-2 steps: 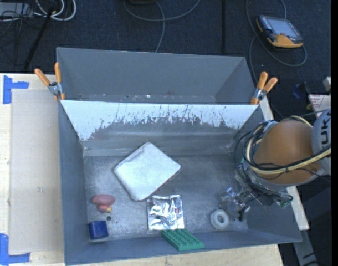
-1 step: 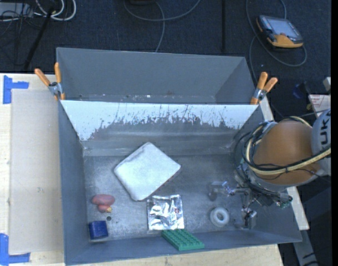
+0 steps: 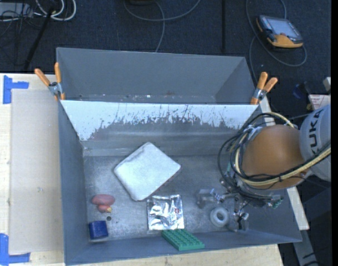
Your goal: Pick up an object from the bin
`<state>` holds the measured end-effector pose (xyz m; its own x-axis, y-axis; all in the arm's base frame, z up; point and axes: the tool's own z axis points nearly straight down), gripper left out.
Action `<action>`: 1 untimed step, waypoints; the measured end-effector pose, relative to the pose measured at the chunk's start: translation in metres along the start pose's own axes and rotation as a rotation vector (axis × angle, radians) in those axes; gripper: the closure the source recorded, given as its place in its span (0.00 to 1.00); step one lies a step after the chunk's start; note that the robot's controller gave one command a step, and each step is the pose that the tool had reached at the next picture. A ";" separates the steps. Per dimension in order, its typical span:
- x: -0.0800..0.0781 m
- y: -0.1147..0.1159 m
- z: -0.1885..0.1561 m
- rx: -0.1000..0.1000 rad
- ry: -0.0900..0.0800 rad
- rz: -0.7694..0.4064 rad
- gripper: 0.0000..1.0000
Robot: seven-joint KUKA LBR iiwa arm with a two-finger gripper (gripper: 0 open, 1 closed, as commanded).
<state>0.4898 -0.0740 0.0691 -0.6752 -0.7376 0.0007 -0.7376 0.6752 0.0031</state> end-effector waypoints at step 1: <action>0.000 0.000 -0.001 0.001 -0.001 0.000 1.00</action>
Offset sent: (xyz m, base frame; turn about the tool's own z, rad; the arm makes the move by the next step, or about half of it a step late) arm 0.0000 0.0000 0.0000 0.0000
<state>0.4903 -0.0740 0.0699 -0.6752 -0.7376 -0.0001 -0.7376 0.6752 0.0022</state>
